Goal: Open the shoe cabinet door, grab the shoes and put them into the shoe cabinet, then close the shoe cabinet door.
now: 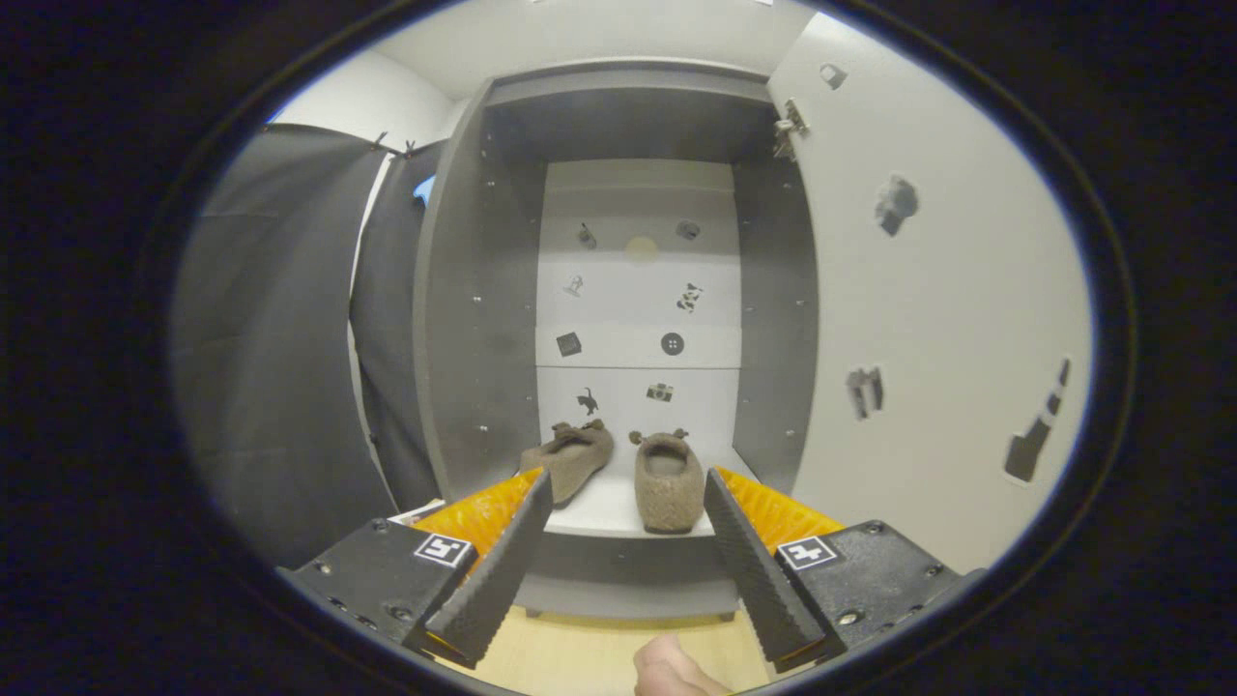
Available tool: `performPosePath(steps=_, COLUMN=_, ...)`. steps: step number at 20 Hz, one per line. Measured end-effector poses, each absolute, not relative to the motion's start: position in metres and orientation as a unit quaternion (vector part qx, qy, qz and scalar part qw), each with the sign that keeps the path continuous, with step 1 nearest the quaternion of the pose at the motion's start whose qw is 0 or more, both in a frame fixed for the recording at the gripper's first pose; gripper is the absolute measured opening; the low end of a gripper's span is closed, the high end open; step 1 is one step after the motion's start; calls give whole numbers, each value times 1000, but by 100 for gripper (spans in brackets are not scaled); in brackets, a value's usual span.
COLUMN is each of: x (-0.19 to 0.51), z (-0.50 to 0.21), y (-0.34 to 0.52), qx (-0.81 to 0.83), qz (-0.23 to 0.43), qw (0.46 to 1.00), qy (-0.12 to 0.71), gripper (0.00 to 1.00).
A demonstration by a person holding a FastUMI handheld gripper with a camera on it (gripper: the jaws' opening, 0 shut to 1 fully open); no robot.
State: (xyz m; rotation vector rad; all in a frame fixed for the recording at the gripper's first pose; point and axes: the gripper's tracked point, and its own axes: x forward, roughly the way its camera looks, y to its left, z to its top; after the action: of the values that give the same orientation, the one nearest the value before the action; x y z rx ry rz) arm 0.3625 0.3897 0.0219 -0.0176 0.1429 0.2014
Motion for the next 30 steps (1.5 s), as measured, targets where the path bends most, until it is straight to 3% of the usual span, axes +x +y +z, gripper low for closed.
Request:
performPosePath(steps=7, x=254, z=19, y=347, qx=8, qz=110, qw=992, qy=58, gripper=100)
performPosePath(steps=17, x=117, z=14, y=286, qx=22, qz=188, qw=981, qy=36, gripper=100)
performPosePath(steps=30, x=87, z=14, y=90, qx=12, qz=98, qw=995, qy=-29, gripper=100)
